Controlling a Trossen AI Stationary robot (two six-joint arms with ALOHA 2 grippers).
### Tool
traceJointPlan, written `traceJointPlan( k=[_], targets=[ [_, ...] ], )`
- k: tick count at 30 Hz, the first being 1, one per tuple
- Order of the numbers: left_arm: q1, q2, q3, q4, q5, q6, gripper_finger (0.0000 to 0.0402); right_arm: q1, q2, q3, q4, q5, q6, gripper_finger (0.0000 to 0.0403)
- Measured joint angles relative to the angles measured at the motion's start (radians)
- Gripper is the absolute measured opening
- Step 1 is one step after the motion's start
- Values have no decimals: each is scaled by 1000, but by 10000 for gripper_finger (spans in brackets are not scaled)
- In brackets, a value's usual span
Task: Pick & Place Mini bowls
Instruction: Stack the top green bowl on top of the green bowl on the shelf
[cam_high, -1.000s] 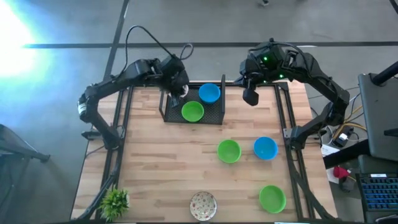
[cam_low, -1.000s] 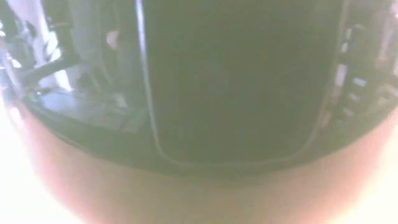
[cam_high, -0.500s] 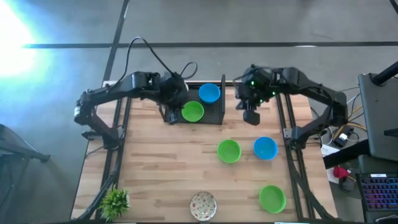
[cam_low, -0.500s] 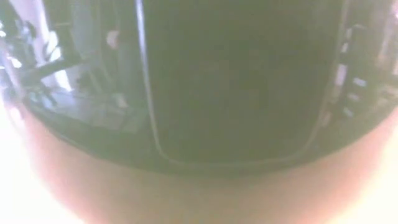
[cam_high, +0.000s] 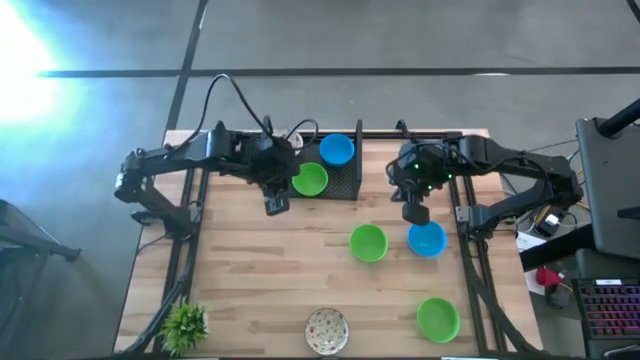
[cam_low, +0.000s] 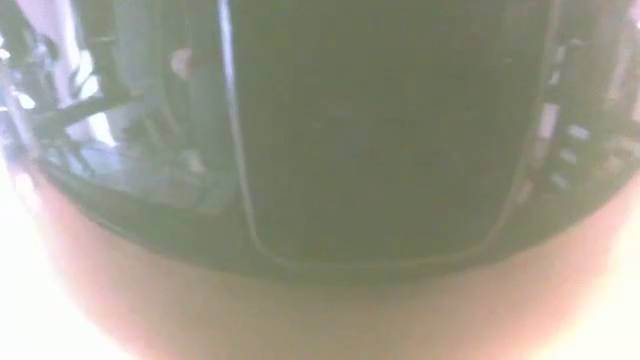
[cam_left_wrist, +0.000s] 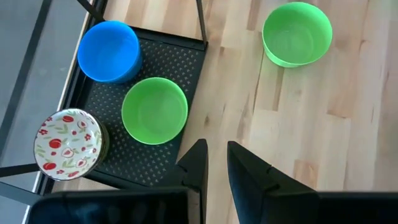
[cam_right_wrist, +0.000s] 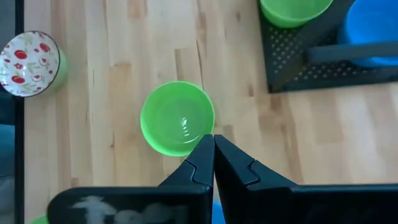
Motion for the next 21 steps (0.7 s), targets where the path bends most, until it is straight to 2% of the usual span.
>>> traceJointPlan(
  k=[10, 16, 21],
  targets=[
    [-24, 0, 0, -10, 0, -6, 53, 76, -6, -122, 15, -6, 44, 8],
    [-25, 0, 0, -8, 0, -6, 53, 82, -1, -168, 16, -14, 167, 8],
    [-28, 0, 0, -14, 0, 2, 53, 82, 0, -178, 18, -19, 168, 9]
  ],
)
